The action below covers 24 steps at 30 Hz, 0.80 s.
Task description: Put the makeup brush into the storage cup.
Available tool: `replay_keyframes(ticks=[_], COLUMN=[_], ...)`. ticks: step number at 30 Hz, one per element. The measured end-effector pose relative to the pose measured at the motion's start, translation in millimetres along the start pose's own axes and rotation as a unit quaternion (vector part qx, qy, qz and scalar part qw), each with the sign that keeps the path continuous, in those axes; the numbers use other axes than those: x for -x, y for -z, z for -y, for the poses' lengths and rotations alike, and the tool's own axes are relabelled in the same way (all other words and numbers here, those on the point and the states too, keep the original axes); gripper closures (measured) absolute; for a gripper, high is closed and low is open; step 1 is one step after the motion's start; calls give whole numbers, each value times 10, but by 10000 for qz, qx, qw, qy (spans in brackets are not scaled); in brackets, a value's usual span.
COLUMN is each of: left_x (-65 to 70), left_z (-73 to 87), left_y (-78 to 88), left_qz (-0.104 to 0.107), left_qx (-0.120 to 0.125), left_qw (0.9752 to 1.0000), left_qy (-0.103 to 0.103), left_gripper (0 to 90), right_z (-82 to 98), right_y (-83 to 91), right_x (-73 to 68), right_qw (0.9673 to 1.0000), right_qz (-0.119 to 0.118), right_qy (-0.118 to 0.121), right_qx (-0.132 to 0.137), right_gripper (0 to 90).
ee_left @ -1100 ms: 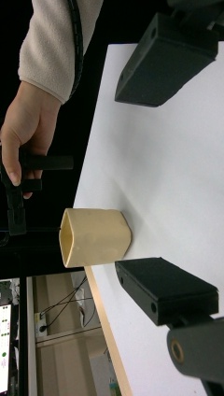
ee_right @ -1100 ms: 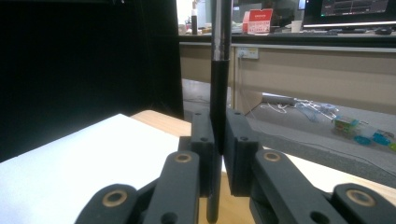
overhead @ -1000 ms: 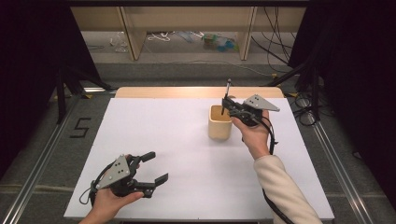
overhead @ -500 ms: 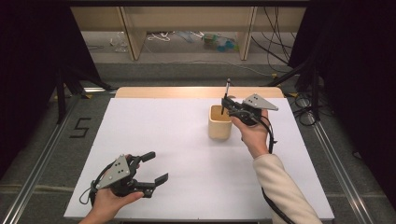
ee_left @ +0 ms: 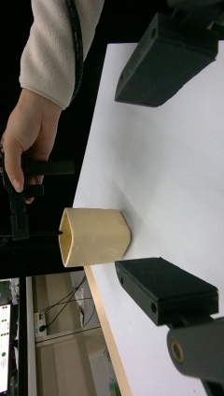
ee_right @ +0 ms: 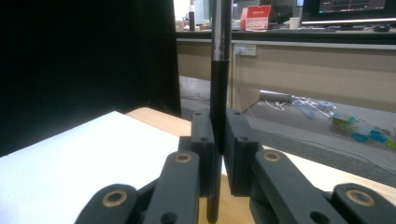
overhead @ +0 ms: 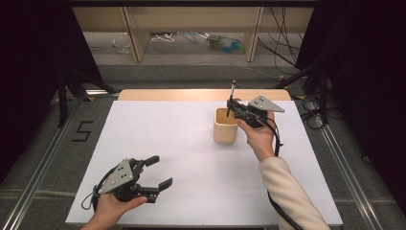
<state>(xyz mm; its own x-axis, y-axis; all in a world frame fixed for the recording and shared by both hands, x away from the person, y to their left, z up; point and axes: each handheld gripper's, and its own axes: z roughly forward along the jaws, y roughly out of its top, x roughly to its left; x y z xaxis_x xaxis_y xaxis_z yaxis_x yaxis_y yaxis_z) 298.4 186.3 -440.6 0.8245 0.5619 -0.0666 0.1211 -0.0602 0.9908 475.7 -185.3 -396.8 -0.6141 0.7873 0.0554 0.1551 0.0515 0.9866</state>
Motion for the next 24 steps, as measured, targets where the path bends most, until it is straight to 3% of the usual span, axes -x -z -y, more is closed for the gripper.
replay_keyframes(ticks=[24], left_x=[1], left_z=[1], left_y=[-2], left_qz=[2], left_qx=[0], left_qw=[10000], left_qy=[5], left_gripper=[158], right_z=[-3], right_y=[-45], right_x=[3], right_qw=[10000], right_qz=[-13], right_qy=[15], right_qx=[-32], right_gripper=[841])
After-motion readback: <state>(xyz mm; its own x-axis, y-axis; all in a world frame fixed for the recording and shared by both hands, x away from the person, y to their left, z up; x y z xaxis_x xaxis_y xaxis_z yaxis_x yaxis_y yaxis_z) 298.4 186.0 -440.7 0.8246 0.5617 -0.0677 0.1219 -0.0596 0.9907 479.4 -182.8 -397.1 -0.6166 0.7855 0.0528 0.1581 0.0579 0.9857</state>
